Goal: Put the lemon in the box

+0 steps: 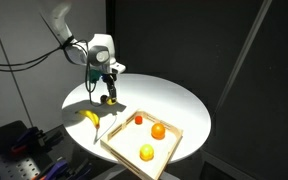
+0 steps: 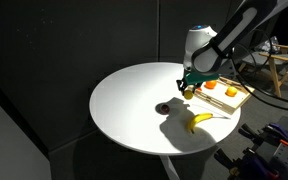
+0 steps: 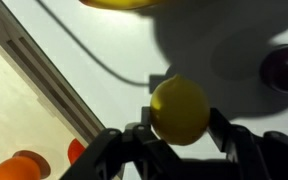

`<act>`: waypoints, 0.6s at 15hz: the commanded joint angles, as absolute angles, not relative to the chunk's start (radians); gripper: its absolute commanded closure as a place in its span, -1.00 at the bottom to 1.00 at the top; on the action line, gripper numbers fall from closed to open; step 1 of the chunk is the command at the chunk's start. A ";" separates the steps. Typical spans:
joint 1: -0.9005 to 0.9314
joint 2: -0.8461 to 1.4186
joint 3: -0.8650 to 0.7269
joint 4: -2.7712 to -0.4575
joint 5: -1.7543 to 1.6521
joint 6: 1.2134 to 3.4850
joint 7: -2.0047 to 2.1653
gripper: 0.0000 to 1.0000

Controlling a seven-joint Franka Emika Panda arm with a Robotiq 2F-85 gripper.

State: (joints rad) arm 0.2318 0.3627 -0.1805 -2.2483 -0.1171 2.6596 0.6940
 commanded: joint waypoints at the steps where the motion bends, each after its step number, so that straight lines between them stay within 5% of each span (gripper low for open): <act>1: 0.170 0.240 -0.121 -2.311 -0.063 2.656 0.614 0.33; 9: 0.070 0.094 -0.076 -2.325 0.089 2.520 0.520 0.33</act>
State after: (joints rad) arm 0.1087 0.1683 -0.0932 -2.3027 0.0472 2.5994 0.5569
